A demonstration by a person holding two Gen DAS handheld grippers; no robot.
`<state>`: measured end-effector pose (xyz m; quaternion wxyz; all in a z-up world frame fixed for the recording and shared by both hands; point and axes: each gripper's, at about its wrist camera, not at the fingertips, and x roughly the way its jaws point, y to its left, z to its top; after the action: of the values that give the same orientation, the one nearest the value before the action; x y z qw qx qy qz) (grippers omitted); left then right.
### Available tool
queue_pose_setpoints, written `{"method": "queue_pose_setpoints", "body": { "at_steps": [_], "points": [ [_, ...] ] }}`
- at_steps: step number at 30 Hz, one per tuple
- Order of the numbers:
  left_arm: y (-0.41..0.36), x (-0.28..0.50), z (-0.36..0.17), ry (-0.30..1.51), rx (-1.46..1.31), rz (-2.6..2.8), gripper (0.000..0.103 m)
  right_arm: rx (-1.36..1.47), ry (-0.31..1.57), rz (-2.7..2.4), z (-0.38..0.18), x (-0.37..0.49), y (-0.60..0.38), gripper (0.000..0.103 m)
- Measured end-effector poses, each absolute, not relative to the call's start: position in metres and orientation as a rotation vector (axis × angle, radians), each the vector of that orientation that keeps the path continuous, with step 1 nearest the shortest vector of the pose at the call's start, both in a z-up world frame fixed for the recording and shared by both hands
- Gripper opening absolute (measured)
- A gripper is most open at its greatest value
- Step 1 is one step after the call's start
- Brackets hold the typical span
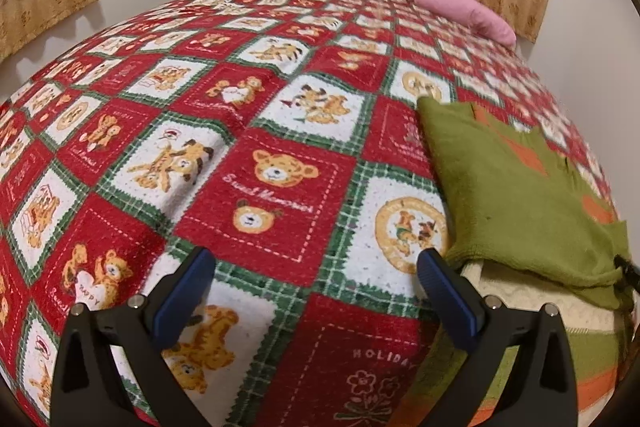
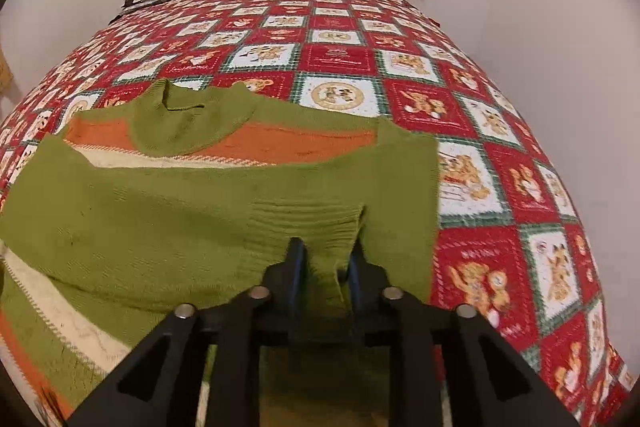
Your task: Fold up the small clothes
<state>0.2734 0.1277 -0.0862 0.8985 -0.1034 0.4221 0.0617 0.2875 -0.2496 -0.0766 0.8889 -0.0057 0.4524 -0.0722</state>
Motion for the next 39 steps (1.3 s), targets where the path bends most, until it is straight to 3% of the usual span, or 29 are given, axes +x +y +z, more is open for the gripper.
{"method": "queue_pose_setpoints", "body": {
  "at_steps": [9, 13, 17, 20, 26, 32, 39],
  "points": [
    [0.113, 0.285, -0.034, 0.736, -0.215, 0.08, 0.103, -0.08, 0.782, -0.136, -0.035, 0.241, -0.228, 0.027],
    [0.054, 0.304, -0.023, 0.708, -0.058, 0.022, 0.103, 0.037, 0.818, -0.064, -0.04, 0.264, -0.225, 0.027],
    [0.018, 0.324, -0.055, 0.781, 0.122, 0.069, 0.103, 0.004, 0.922, -0.029, -0.073, 0.273, -0.207, 0.028],
    [0.033, 0.334, -0.082, 0.89, 0.081, 0.083, 0.103, 0.003, 0.916, -0.018, -0.084, 0.267, -0.207, 0.028],
    [0.069, 0.334, -0.09, 0.926, -0.128, 0.066, 0.103, 0.024, 0.928, -0.006, -0.085, 0.267, -0.209, 0.029],
    [0.065, 0.322, -0.088, 0.958, -0.095, 0.028, 0.103, -0.176, 0.966, -0.042, -0.084, 0.238, -0.194, 0.043],
    [0.09, 0.247, -0.07, 0.919, -0.079, -0.06, 0.103, 0.036, 0.897, -0.073, -0.053, 0.154, -0.221, 0.046]
  ]
}}
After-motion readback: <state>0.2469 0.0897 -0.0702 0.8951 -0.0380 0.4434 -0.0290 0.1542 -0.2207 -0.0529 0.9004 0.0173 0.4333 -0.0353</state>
